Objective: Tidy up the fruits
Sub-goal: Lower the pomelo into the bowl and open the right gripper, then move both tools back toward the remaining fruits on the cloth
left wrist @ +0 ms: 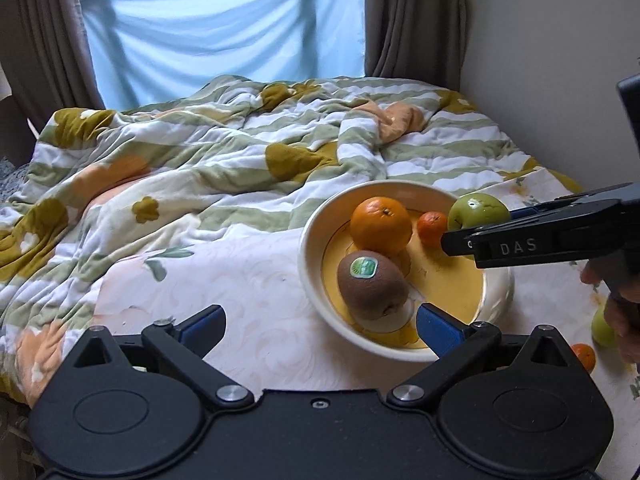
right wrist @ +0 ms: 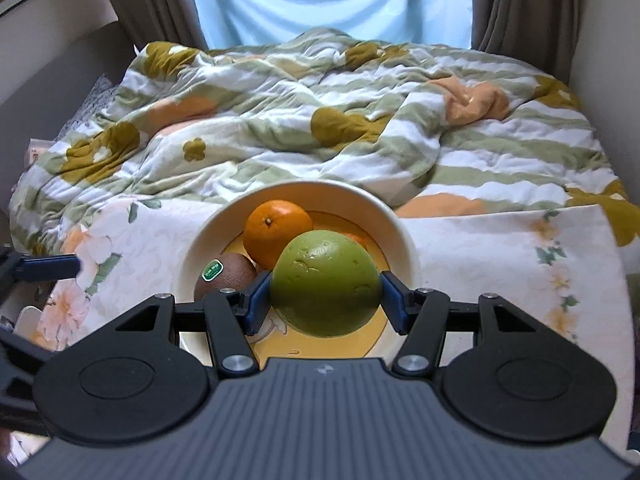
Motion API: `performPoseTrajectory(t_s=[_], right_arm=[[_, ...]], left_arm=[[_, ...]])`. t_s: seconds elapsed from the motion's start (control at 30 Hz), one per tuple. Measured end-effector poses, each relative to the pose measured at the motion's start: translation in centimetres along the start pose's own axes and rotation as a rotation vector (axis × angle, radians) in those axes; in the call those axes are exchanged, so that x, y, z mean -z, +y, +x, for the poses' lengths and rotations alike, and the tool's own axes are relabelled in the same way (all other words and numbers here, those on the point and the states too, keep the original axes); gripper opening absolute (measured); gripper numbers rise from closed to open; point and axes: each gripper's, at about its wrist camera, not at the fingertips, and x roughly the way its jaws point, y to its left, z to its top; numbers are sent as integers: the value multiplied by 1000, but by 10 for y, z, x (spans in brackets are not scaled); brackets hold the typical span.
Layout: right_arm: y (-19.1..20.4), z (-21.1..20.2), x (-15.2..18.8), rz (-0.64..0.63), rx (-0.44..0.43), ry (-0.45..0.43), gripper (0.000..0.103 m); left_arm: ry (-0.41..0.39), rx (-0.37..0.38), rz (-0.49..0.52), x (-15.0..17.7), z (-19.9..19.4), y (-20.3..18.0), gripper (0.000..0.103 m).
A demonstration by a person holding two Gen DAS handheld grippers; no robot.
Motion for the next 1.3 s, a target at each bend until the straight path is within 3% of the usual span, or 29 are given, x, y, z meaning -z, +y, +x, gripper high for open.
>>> performPoseTrajectory(t_s=[0.57, 0.6, 0.67, 0.73, 0.9, 1.3], right_arm=[[1, 33, 9, -34, 26, 30, 75], [2, 31, 8, -38, 26, 19, 77], [5, 26, 7, -50, 53, 2, 97], [4, 21, 7, -39, 79, -15, 103], [-8, 11, 10, 15, 59, -14, 103], [-3, -41, 8, -34, 49, -90, 103]], left_arm=[[19, -37, -16, 10, 0, 8, 103], [20, -36, -17, 10, -1, 8, 103], [22, -35, -22, 11, -1, 8, 103], [22, -36, -24, 12, -2, 7, 103], [20, -41, -31, 15, -10, 5, 103], [-54, -74, -72, 16, -55, -3, 103]])
